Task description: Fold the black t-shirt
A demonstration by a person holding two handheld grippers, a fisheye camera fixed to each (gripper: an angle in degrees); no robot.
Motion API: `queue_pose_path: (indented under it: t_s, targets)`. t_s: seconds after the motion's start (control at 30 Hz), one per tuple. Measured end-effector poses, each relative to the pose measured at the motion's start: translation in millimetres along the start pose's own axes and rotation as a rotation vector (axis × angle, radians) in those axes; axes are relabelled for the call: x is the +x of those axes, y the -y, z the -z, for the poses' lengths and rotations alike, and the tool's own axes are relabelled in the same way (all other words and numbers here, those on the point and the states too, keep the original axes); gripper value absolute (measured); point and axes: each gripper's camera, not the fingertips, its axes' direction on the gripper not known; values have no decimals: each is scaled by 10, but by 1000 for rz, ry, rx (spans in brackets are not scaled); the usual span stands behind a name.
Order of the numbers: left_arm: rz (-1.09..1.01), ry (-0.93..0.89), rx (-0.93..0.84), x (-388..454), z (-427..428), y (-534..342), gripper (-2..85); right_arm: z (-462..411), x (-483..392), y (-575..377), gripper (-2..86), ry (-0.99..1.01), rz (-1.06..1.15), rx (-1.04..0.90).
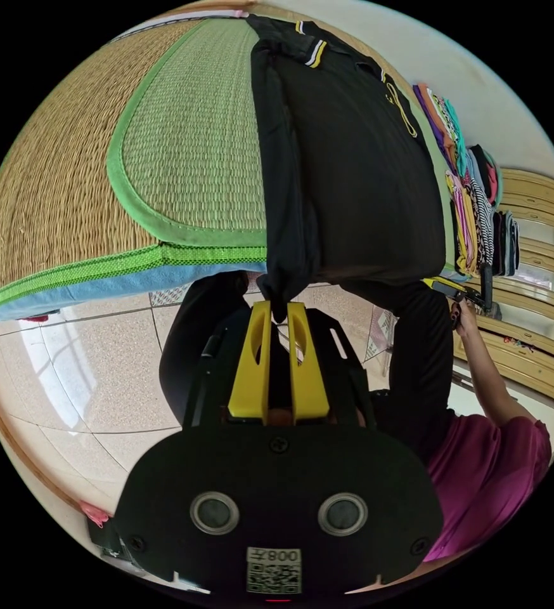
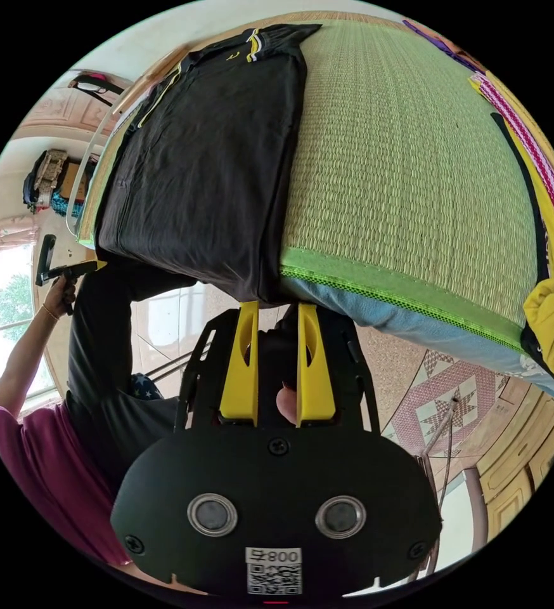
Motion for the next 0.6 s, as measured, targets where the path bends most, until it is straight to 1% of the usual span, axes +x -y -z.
queue_pose_path:
  t_s: [0.17, 0.47, 0.6]
  targets:
    - [-1, 18, -52, -57, -142, 48, 62, -116, -43, 128, 90, -5, 11, -6]
    - [11, 20, -85, -183, -231, -5, 57, -338, -266, 201, 88, -18, 84, -28]
    - [8, 25, -97, -212, -249, -44, 52, -412, -259, 204, 81, -14, 68, -25]
